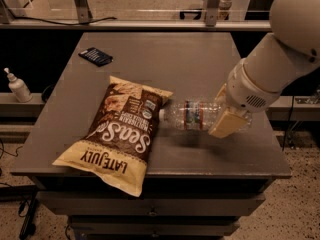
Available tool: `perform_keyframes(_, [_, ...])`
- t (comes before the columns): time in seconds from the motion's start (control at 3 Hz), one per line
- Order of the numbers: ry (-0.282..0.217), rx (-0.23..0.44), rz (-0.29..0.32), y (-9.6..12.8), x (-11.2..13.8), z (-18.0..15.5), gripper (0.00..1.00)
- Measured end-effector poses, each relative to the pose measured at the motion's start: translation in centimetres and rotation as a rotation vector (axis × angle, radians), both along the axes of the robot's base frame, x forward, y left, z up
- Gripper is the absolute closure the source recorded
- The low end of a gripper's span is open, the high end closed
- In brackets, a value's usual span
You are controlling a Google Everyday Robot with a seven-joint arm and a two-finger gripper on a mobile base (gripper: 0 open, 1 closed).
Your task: Move water bottle near brown chip bag
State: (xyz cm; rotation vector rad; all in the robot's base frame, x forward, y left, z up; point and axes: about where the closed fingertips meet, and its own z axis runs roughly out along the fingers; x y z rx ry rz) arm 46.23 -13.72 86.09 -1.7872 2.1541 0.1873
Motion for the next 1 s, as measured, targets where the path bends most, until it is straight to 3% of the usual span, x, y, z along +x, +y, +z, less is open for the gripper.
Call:
perform_keyframes(0.67, [0.027,0.084,0.062,3.7,-1.4,-1.0,1.0])
perform_keyframes(1.0, [0.039,0.109,0.078,5.2,-1.5,-1.3,0.84])
